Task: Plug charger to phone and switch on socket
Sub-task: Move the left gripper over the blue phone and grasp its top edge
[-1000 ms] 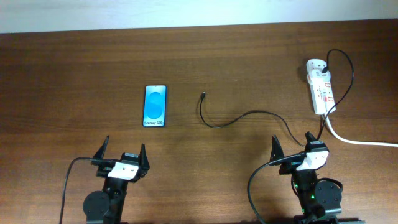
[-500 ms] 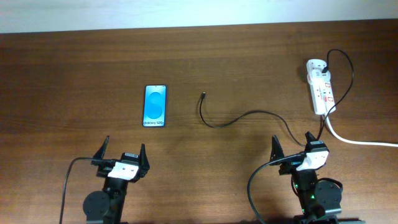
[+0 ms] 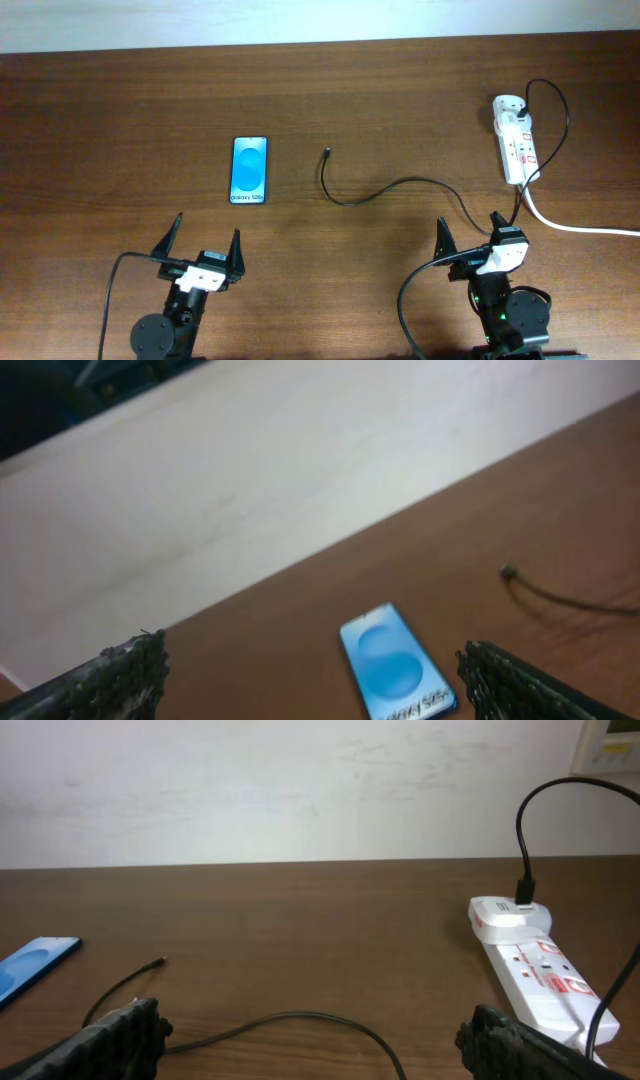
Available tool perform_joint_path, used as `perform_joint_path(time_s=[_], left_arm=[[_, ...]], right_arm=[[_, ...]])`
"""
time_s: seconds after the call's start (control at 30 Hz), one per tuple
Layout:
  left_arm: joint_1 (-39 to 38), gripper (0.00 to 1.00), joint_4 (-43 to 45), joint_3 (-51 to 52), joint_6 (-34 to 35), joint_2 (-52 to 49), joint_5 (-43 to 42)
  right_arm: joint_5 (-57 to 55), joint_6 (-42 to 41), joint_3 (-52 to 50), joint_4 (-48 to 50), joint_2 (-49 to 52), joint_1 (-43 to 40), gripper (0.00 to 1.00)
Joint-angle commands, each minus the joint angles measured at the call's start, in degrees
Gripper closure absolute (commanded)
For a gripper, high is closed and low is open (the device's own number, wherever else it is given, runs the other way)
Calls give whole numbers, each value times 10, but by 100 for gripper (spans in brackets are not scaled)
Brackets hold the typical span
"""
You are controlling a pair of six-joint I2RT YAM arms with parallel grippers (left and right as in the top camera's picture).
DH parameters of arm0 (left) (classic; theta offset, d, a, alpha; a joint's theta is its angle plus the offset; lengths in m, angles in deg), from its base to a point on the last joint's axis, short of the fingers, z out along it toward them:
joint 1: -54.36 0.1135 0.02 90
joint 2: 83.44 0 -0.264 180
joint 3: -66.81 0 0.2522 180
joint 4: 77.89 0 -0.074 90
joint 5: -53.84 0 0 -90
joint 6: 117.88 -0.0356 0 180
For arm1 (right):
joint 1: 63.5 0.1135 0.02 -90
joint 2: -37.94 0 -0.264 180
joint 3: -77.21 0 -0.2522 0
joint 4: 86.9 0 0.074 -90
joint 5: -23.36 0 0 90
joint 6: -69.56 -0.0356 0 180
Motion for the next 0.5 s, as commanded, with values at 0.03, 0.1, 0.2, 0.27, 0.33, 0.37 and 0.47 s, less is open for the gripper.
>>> perform_joint_path(time_s=[0.03, 0.1, 0.2, 0.27, 0.33, 0.37, 0.47], left_arm=[[2, 1, 19, -30, 72, -10, -26], [2, 1, 17, -68, 86, -43, -33], [2, 1, 17, -134, 86, -111, -62], [2, 1, 9, -195, 86, -173, -85], [2, 1, -21, -277, 86, -254, -114], [2, 1, -43, -317, 86, -290, -125], [2, 1, -121, -429, 86, -391, -149]], right_arm=[[29, -6, 25, 3, -4, 4, 2], [39, -5, 55, -2, 3, 3, 2], [38, 1, 103, -12, 34, 3, 2], [38, 1, 151, -26, 77, 3, 2], [38, 1, 206, -54, 128, 3, 2], [38, 1, 236, -71, 155, 3, 2], [38, 1, 319, -125, 228, 3, 2]])
